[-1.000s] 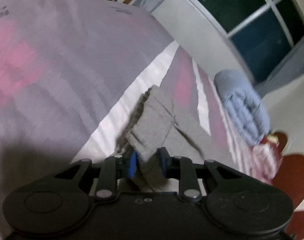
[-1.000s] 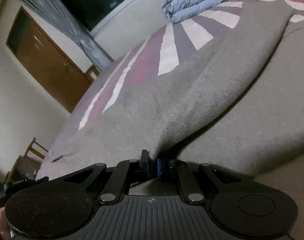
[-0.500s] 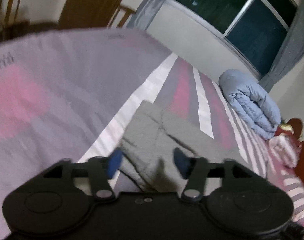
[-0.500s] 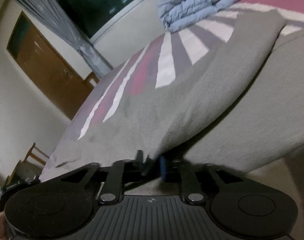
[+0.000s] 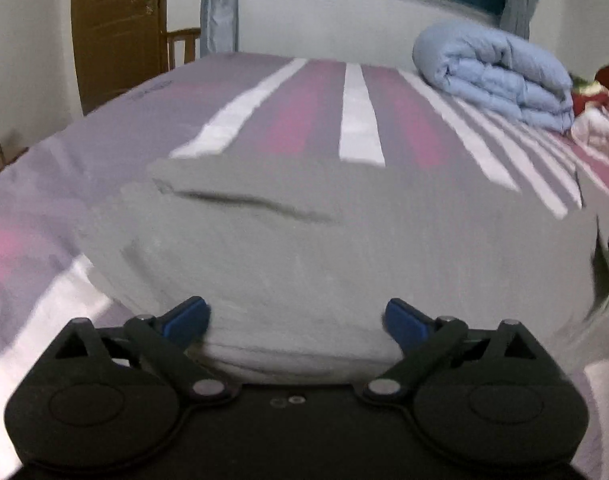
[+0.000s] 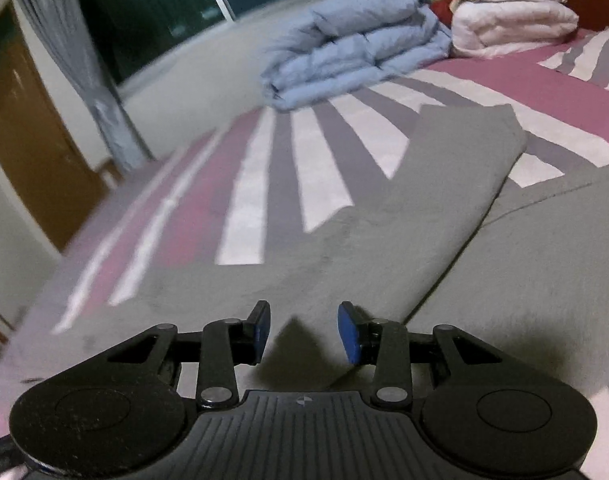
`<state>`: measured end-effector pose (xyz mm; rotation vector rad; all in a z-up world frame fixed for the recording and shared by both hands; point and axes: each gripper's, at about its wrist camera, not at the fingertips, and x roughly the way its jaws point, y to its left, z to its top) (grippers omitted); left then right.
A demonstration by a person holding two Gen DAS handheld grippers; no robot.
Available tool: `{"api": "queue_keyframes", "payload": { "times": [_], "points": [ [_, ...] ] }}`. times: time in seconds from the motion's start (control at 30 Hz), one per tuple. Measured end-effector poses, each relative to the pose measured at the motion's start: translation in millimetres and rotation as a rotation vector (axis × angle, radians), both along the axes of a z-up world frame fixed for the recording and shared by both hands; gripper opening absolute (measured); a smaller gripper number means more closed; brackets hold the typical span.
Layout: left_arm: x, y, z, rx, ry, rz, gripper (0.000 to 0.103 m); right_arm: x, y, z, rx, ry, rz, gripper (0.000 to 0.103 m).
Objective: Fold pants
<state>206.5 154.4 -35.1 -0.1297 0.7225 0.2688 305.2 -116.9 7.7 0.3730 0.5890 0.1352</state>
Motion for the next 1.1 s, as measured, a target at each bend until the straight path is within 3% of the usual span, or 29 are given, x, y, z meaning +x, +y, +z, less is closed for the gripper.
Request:
{"api": "queue_keyframes", "payload": {
  "times": [0.17,0.2,0.23,0.33,0.4,0.47,0.5,0.53,0.6,0.67,0.73,0.8,0.87,0.93,1.0,1.1],
  "points": [
    [-10,-2,-15,-0.001,-0.051,0.006,0.092,7,-8,-17,-0.061,0.04,0.0,0.038],
    [-11,-3,-16,0.0,-0.061,0.005,0.092,5,-10,-18,-0.053,0.04,0.01,0.026],
    [-12,-3,-17,0.003,-0.073,0.005,0.092,3,-12,-19,-0.051,0.042,0.02,0.002],
    [-20,-4,-22,-0.003,-0.115,0.011,0.092,-12,-19,-18,-0.035,0.033,0.034,0.001],
    [-21,-5,-22,-0.003,-0.116,0.012,0.093,-24,-20,-7,-0.035,-0.027,0.021,0.001],
    [-21,-7,-23,0.005,-0.119,0.018,0.094,-23,-15,3,-0.07,-0.043,-0.002,0.02],
    [-22,-8,-23,0.009,-0.119,0.021,0.094,-19,-13,6,-0.076,-0.05,-0.004,0.069],
    [-21,-8,-23,0.011,-0.119,0.024,0.095,-15,-9,10,-0.098,-0.059,-0.017,0.101],
    [-21,-8,-23,0.009,-0.12,0.025,0.095,-9,0,15,-0.169,-0.1,-0.027,0.101],
    [-21,-8,-23,0.007,-0.122,0.024,0.095,2,7,16,-0.173,-0.083,-0.003,0.098],
    [-21,-7,-24,0.004,-0.124,0.023,0.095,15,17,13,-0.238,-0.041,-0.004,0.088],
    [-21,-7,-24,0.002,-0.125,0.022,0.096,31,28,4,-0.305,0.026,0.006,0.085],
    [-21,-5,-25,-0.002,-0.127,0.02,0.096,40,36,-10,-0.396,0.074,0.022,0.072],
    [-22,-4,-25,-0.007,-0.128,0.018,0.096,38,32,-15,-0.396,0.081,0.023,0.027],
    [-22,-3,-25,-0.01,-0.13,0.017,0.096,27,22,-13,-0.344,0.074,0.014,0.014],
    [-22,-3,-25,-0.011,-0.132,0.017,0.096,0,10,-8,-0.302,0.041,-0.002,0.01]
  ]
}}
